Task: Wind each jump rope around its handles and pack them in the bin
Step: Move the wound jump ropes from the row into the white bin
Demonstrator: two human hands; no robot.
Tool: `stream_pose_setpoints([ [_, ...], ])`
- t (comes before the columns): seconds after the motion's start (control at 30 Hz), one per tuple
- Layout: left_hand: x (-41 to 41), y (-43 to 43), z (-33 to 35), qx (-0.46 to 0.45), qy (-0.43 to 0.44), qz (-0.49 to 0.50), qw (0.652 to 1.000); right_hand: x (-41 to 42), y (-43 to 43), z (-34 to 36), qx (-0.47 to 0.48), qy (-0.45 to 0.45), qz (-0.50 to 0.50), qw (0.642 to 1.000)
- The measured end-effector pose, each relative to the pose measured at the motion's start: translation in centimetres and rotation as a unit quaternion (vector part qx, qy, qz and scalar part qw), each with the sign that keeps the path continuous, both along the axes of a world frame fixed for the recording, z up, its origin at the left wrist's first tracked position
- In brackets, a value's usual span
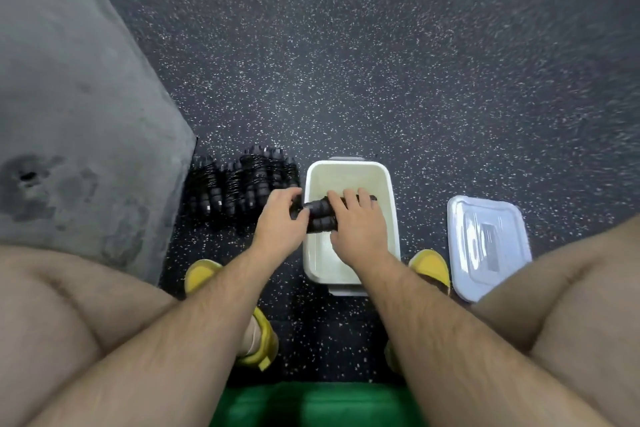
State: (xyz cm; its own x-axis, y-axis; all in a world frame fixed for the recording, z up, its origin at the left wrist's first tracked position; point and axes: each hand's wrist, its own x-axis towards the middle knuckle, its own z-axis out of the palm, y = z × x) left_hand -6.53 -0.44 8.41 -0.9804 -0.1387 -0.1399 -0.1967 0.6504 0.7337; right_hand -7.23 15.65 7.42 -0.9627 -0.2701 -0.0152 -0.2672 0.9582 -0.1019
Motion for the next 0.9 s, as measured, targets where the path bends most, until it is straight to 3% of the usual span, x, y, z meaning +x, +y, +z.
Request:
stream_pose_setpoints([
  [0.2,-0.8,1.4,-4.4,-0.053,-0.032,-0.051,0.997,-2.6,1.3,-3.9,-0.016,-0.033,-0.091,0.995],
  [0.33,-1.2,2.2,-5.9,-0.075,-0.064,-0.081,0.992,-5.7,2.0,-6.8,0.018,-0.095,-0.079,0.992],
  [0.57,-1.2,1.7,-7.3,-0.104,-0.039,-0.077,0.991,-9.8,0.8,-10.9,0.043,-0.165,-0.062,0.983],
  [0.9,-1.0,1.9,-8.0,-0.099,-0.037,-0.081,0.991,-10.5,-0.2,-11.9,0.099,-0.170,-0.110,0.974],
])
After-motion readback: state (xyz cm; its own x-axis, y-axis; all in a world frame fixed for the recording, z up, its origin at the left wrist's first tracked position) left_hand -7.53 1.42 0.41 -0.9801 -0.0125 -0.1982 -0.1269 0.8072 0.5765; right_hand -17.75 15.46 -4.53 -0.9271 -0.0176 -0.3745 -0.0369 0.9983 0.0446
